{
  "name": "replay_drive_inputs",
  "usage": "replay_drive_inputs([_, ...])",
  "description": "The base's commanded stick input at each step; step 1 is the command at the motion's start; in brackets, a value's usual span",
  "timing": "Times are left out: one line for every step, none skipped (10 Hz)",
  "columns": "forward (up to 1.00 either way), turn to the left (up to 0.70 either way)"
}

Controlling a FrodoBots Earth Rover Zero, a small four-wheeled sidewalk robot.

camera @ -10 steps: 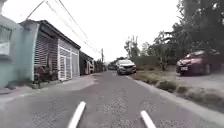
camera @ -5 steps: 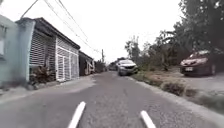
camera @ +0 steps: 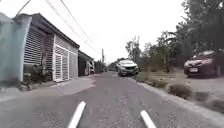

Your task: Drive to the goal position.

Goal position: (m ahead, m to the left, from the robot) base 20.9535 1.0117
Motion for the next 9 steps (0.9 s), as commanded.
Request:
replay_drive_inputs([0.85,0.00])
replay_drive_inputs([0.85,0.00])
replay_drive_inputs([0.85,0.00])
replay_drive_inputs([0.85,0.00])
replay_drive_inputs([0.85,0.00])
replay_drive_inputs([0.85,0.00])
replay_drive_inputs([0.85,0.00])
replay_drive_inputs([0.85,0.00])
replay_drive_inputs([0.85,0.00])
